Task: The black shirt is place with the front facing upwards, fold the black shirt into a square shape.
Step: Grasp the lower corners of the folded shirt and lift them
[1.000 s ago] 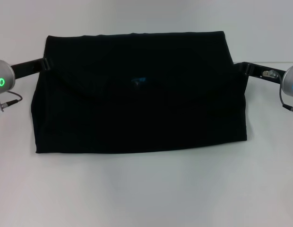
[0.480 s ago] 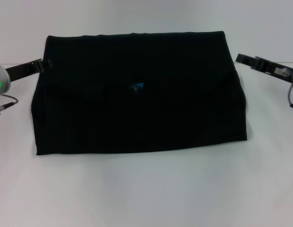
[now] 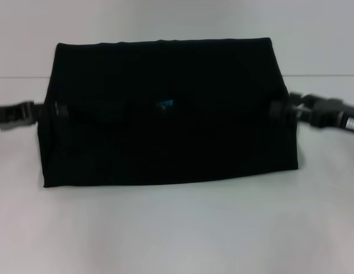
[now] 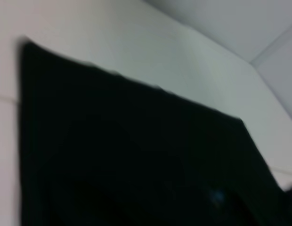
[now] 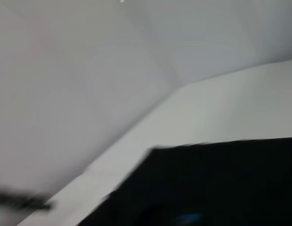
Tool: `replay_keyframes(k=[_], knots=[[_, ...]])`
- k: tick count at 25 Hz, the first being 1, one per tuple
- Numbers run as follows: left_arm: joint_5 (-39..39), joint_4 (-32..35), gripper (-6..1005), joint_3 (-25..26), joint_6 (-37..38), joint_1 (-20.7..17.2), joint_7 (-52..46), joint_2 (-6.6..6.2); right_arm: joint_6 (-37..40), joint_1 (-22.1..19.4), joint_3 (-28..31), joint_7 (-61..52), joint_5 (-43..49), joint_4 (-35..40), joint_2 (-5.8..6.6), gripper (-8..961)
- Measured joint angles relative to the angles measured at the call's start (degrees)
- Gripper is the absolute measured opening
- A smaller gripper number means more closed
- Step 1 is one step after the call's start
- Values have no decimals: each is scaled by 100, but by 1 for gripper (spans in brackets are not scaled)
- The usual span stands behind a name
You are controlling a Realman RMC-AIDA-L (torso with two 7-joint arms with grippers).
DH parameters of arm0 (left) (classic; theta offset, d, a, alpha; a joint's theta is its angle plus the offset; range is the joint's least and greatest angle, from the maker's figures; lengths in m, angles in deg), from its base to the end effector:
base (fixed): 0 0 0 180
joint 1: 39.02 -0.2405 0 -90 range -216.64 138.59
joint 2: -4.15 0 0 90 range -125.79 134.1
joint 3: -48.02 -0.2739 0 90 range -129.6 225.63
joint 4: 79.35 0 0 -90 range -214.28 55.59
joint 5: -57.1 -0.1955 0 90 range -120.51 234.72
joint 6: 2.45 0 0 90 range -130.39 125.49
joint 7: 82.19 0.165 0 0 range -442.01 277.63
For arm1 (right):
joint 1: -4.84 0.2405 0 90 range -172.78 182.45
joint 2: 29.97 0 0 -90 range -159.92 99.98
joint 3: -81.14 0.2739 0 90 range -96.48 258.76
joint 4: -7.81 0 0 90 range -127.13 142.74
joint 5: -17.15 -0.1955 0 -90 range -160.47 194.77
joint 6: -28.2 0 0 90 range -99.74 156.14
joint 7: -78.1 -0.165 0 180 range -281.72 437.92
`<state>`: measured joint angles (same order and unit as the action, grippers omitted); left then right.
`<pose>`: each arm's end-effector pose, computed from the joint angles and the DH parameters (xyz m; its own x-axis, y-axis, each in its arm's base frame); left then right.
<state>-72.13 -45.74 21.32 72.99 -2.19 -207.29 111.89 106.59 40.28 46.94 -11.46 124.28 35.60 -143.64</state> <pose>-0.3197 0.4039 0.0670 0.2612 0.7689 0.5836 0.9642 -0.2370 -0.1192 0.2659 0.3905 0.0098 0.5803 -0.4681 -0.6665 -0.7209 -0.6759 -0.1530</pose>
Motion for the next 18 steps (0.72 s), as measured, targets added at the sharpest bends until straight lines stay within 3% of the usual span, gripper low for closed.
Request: replay_keyframes(k=[3, 5, 11, 18], knots=[[-58, 67, 682, -4, 612, -143, -83, -78, 680, -70, -6, 668, 253, 11, -102, 905], [-250, 160, 712, 1, 994, -207, -140, -102, 872, -77, -16, 973, 465, 8, -199, 909], [-755, 173, 706, -57, 769, -229, -122, -38, 633, -56, -102, 1599, 833, -63, -556, 915], [-944, 152, 702, -185, 415, -231, -50, 46, 535, 1, -276, 1660, 877, -195, -595, 915]])
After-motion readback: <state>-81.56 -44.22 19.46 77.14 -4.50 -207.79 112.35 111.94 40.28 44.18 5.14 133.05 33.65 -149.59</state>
